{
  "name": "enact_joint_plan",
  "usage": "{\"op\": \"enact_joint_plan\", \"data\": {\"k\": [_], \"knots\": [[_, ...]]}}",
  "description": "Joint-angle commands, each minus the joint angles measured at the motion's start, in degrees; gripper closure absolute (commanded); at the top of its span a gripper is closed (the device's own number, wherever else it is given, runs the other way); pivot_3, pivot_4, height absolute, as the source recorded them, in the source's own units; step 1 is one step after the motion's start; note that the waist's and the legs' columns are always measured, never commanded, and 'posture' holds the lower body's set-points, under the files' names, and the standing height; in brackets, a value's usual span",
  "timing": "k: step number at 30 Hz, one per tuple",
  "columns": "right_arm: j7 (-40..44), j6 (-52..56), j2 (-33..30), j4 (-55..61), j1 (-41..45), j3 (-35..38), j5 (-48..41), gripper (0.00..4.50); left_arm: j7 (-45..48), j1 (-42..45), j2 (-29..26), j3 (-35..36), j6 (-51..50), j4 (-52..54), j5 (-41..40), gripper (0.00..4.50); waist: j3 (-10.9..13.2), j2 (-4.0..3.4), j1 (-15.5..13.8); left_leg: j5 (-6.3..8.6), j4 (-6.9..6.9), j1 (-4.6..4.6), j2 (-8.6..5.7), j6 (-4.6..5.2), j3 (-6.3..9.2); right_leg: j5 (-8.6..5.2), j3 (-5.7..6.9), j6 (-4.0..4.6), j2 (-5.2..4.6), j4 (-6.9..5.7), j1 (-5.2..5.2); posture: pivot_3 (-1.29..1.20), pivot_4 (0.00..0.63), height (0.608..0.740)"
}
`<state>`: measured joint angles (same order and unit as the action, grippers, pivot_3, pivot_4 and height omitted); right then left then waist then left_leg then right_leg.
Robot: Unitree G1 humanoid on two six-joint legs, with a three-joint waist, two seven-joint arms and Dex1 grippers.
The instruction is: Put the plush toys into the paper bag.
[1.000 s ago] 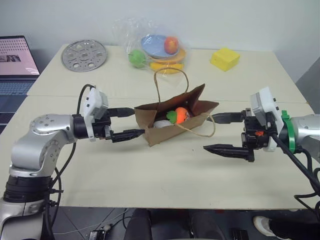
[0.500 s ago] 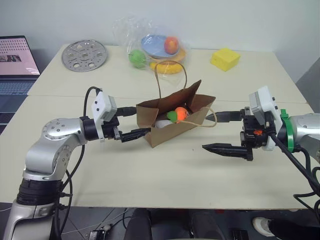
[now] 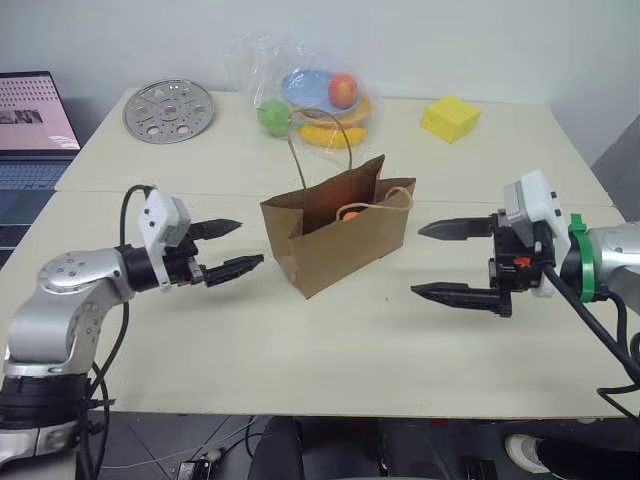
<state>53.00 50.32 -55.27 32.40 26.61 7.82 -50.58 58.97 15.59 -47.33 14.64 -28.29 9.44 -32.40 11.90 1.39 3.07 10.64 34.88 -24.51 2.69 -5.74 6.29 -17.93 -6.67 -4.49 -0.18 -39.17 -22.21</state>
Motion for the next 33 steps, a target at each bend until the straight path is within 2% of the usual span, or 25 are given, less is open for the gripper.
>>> {"op": "enact_joint_plan", "data": {"k": [1, 9, 18, 26, 30, 33], "knots": [[0.3, -1.3, -0.5, 0.9, 0.1, 1.5, -0.1, 0.0, -3.2, -1.7, 1.7, 3.4, -2.4, 6.1, -4.5, 0.41, 0.0, 0.0, 0.0, 0.0, 0.0, 0.0, 0.0, 0.0, 0.0, 0.0, 0.0, 0.0, 0.0, 0.0, 0.0, 0.0, 0.15, 0.74], [1.2, -0.5, -0.4, 1.8, -0.1, 0.7, -1.7, 0.0, -4.4, -1.7, 3.1, 1.9, -6.6, 9.3, -9.3, 0.41, 0.0, 0.0, -0.1, 0.0, 0.06, 0.01, 0.0, 0.0, 0.0, 0.02, -0.01, -0.02, 0.0, -0.02, 0.03, 0.0, 0.15, 0.74], [-0.1, -0.2, -0.1, 4.1, -1.8, 1.1, -2.7, 0.0, -3.5, 0.3, 3.8, -1.9, -7.0, 10.0, -9.4, 0.41, 0.0, 0.0, -0.2, 0.0, 0.05, 0.02, 0.0, 0.0, -0.01, 0.02, 0.0, -0.03, 0.01, -0.02, 0.03, 0.0, 0.15, 0.74], [-1.7, 0.0, -0.9, 5.5, -2.2, 2.4, -3.8, 0.0, -13.2, -0.1, 12.1, -7.9, -6.2, 15.2, -5.8, 0.41, 0.0, 0.01, -0.5, -0.01, 0.12, 0.03, -0.03, 0.0, 0.0, 0.06, -0.03, -0.09, 0.0, -0.02, 0.09, 0.0, 0.15, 0.74], [-1.9, -0.2, -1.8, 6.2, -2.1, 2.9, -3.8, 0.0, -18.6, 0.9, 15.9, -11.5, -4.0, 14.6, -0.4, 0.41, 0.0, 0.01, -0.8, -0.01, 0.2, 0.04, -0.04, 0.0, 0.0, 0.08, -0.05, -0.13, 0.01, -0.02, 0.13, 0.0, 0.15, 0.74], [-2.0, -0.1, -2.4, 6.3, -2.2, 3.5, -4.2, 0.0, -20.4, 1.4, 17.9, -11.6, -2.8, 13.4, 0.6, 0.41, 0.0, 0.01, -0.8, -0.01, 0.2, 0.07, -0.04, 0.0, -0.04, 0.09, -0.1, -0.14, 0.01, -0.02, 0.13, 0.0, 0.15, 0.74]]}}
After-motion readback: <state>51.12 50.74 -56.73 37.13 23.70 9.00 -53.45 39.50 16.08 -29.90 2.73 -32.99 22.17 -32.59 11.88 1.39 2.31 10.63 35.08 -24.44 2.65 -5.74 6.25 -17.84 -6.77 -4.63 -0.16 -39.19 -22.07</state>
